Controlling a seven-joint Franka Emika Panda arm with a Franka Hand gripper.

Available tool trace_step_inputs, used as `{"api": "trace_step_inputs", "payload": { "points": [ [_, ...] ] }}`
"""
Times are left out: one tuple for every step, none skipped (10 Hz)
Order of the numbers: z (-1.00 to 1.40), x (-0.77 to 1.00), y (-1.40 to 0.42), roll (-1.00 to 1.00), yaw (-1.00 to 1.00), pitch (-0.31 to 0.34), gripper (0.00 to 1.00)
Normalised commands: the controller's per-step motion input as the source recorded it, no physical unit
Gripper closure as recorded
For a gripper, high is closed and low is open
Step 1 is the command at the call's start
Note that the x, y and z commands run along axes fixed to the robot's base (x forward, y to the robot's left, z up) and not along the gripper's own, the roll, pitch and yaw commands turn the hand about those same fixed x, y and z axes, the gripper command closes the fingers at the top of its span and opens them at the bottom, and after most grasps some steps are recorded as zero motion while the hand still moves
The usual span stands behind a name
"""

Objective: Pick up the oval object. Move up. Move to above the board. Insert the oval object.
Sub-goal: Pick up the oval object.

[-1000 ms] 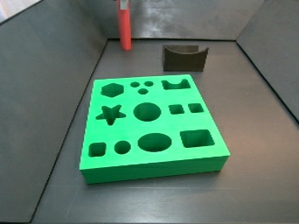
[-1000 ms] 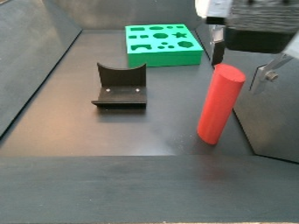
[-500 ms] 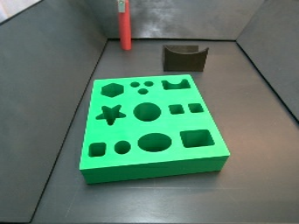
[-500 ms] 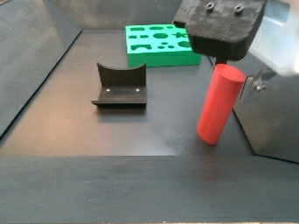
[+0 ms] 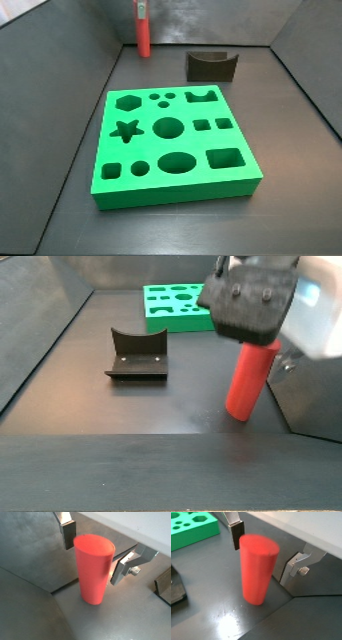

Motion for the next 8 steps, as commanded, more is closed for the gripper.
{"api": "trace_step_inputs", "payload": {
  "points": [
    [-0.19,0.10,0.04,-0.24,0.23,-0.103,0.00],
    [-0.13,0.00,0.00,0.00,0.00,-0.024,0.00],
    [-0.33,-0.08,0.00,-0.04,0.00,-0.123,0.00],
    [0.00,0.00,0.00,0.00,0.00,0.000,0.00],
    [0.00,0.00,0.00,0.00,0.00,0.000,1.00],
    [0.00,0.00,0.00,0.00,0.00,0.000,1.00],
    [0.00,0.00,0.00,0.00,0.00,0.000,1.00],
    [0.00,0.00,0.00,0.00,0.00,0.000,1.00]
  ]
}}
